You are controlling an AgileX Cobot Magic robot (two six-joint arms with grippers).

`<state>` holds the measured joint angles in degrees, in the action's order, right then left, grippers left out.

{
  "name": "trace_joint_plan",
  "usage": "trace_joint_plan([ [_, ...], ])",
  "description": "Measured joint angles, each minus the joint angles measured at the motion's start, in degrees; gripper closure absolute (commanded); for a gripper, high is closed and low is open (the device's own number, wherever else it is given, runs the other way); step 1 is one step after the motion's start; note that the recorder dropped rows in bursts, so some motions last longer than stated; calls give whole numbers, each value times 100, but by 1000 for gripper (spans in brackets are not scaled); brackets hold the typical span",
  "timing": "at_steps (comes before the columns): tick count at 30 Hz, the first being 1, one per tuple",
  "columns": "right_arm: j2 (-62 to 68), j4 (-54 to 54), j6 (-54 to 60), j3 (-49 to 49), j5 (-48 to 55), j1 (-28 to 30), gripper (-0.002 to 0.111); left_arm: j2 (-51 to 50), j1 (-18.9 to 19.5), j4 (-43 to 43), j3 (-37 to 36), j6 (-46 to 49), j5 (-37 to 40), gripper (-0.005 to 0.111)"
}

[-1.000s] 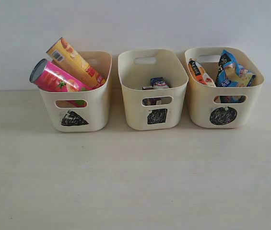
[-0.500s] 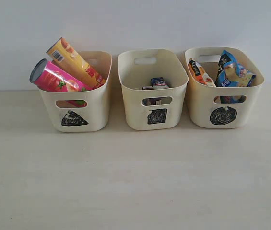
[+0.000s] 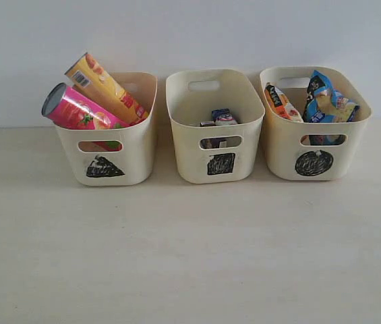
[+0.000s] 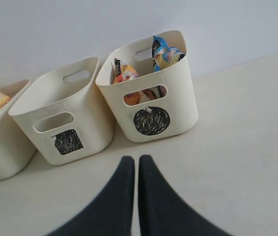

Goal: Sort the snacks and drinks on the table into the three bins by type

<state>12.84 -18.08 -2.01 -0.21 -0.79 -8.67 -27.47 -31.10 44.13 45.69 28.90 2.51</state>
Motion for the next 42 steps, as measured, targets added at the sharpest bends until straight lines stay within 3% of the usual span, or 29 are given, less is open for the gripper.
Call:
trace_joint_plan([
  [4, 0, 0, 0, 0, 0, 0, 108, 0, 235, -2373, -350, -2623, -138, 102],
  [6, 0, 0, 0, 0, 0, 0, 108, 0, 530, -2849, -499, -3202, -138, 102],
  [14, 0, 0, 0, 0, 0, 0, 108, 317, 2278, -3160, -1293, -3958, 351, 102],
  [20, 0, 0, 0, 0, 0, 0, 108, 1203, 3052, -3818, -2316, -4007, 448, 102],
  [29, 0, 0, 0, 0, 0, 0, 108, 2601, 3618, -4045, -3736, -3685, 466, 102],
  [34, 0, 0, 0, 0, 0, 0, 108, 2721, 3666, -4045, -4416, -3663, 477, 102],
  [42, 0, 0, 0, 0, 0, 0, 108, 2726, 3666, -4045, -4548, -3635, 1142, 102],
])
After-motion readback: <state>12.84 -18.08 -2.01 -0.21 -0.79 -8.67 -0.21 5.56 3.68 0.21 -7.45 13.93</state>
